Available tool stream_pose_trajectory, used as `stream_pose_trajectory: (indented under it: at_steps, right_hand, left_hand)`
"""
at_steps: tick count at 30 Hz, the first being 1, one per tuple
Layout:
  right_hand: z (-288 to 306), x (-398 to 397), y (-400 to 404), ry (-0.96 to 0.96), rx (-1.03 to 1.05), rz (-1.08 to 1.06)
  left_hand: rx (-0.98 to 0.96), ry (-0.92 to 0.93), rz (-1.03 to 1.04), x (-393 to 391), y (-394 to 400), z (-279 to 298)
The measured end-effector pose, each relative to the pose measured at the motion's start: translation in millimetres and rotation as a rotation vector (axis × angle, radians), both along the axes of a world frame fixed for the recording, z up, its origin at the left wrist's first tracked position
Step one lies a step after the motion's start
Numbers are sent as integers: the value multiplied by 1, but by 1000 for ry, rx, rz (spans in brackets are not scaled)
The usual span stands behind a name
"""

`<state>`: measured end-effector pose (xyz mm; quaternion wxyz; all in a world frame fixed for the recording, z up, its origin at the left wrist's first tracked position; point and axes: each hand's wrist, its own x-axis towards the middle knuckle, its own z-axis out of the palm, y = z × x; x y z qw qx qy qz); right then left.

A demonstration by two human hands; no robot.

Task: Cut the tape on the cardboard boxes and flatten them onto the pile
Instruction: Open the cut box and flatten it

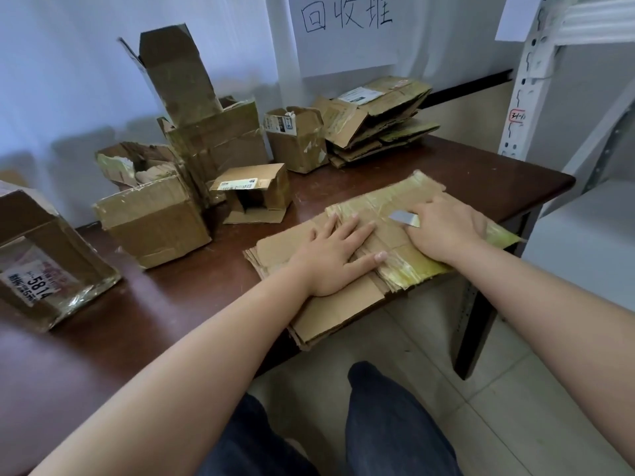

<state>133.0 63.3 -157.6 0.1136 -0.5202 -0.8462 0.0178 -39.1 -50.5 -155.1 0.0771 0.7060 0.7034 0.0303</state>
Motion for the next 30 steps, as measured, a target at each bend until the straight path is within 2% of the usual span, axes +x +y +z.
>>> stream_pose_trajectory:
  at_steps: [2,5,9,11,13,14,16,17,19,23,27,30]
  right_hand:
    - [3,1,1,-11,-35,-2]
    - [20,10,-1,72,-74,-21]
    - [38,29,1,166,22,-170]
    - [44,35,0,139,-34,-230]
    - [47,38,-4,106,-109,-258]
    - [46,39,-6,88,-150,-258]
    - [40,41,-13,57,-213,-259]
    - [38,42,-17,53,-233,-269]
    - [37,46,-22,62,-265,-302]
    - [36,56,-20,122,-286,-373]
    - [30,66,-9,237,-246,-437]
    - [34,68,2,324,-232,-482]
  left_hand:
    - [165,1,12,-2,-2,3]
    - [390,153,69,-8,-12,10]
    - [563,79,323,-26,-36,30]
    - [476,39,566,-34,-51,39]
    - [312,-7,759,-38,-63,47]
    - [214,-78,815,-38,-69,51]
    - [45,-385,867,-33,-78,54]
    - [-1,-547,877,-27,-83,55]
    - [-18,-701,833,-18,-87,56]
    - [177,-985,775,-7,-74,57]
    - [352,-1110,628,-1,-52,71]
    - [453,-1044,570,-3,-33,85]
